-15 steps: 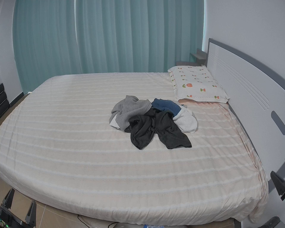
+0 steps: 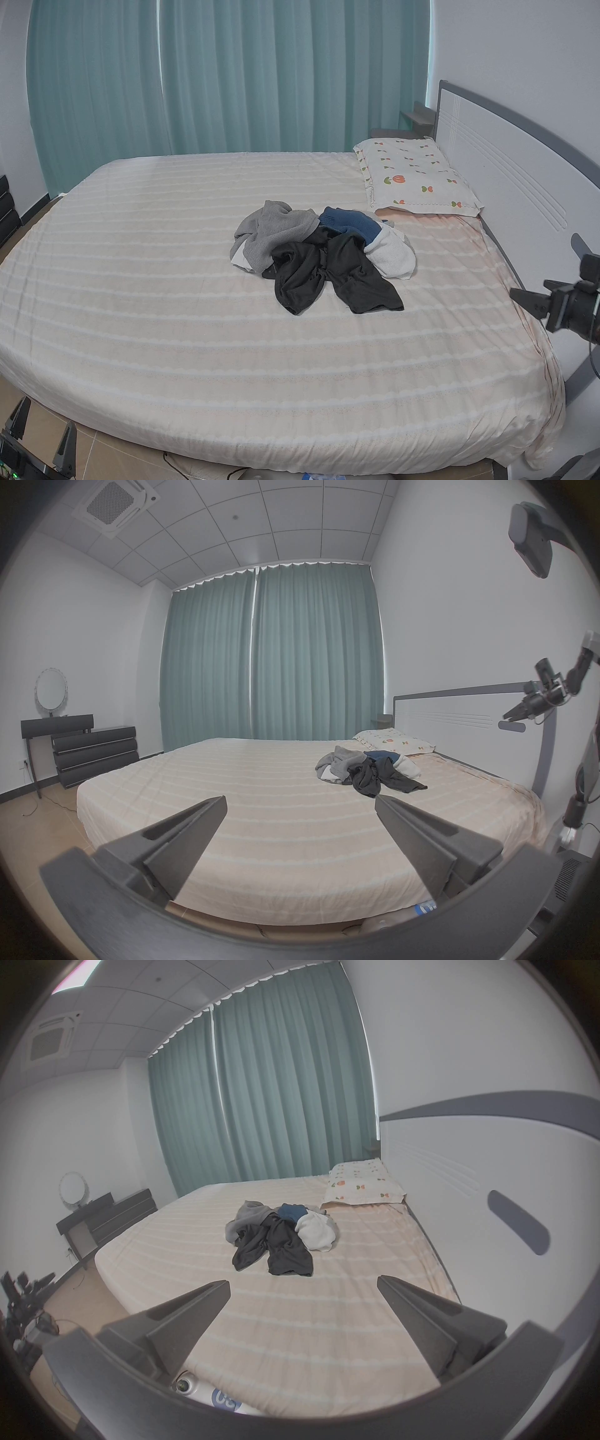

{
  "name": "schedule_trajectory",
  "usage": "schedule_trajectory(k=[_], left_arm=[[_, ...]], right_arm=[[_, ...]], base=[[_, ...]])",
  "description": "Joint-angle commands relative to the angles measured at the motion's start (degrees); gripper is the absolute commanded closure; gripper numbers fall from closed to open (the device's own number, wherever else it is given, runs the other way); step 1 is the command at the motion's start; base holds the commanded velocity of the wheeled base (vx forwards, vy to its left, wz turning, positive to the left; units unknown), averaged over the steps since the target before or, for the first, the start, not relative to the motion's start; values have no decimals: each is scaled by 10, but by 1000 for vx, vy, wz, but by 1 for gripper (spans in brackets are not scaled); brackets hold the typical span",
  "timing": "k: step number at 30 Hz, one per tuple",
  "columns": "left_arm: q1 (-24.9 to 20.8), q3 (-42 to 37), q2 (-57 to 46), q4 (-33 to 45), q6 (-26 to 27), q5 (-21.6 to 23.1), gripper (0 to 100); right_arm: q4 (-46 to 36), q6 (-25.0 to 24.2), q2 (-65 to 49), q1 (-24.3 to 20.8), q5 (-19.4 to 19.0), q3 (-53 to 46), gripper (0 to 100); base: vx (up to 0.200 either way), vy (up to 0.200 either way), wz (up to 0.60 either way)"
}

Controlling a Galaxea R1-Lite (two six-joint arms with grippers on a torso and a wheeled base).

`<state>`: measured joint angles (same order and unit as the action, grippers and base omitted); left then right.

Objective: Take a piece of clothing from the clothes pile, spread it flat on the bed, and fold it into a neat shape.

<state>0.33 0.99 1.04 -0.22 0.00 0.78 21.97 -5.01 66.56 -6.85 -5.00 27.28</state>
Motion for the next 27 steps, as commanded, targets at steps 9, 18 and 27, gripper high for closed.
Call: schedule_trajectory(k=[9,18,27], left_arm=[[0,-10,-7,0,0,0,0],[0,-10,-7,0,0,0,0],[1,-10,-7,0,0,0,0]], right_arm=[[190,-187,687,-97,97,360,0],[172,-253,749,-98,94,441,0],[148,-271,791,-106,98,487,0]], base=[[0,0,0],[0,0,0],[0,0,0]])
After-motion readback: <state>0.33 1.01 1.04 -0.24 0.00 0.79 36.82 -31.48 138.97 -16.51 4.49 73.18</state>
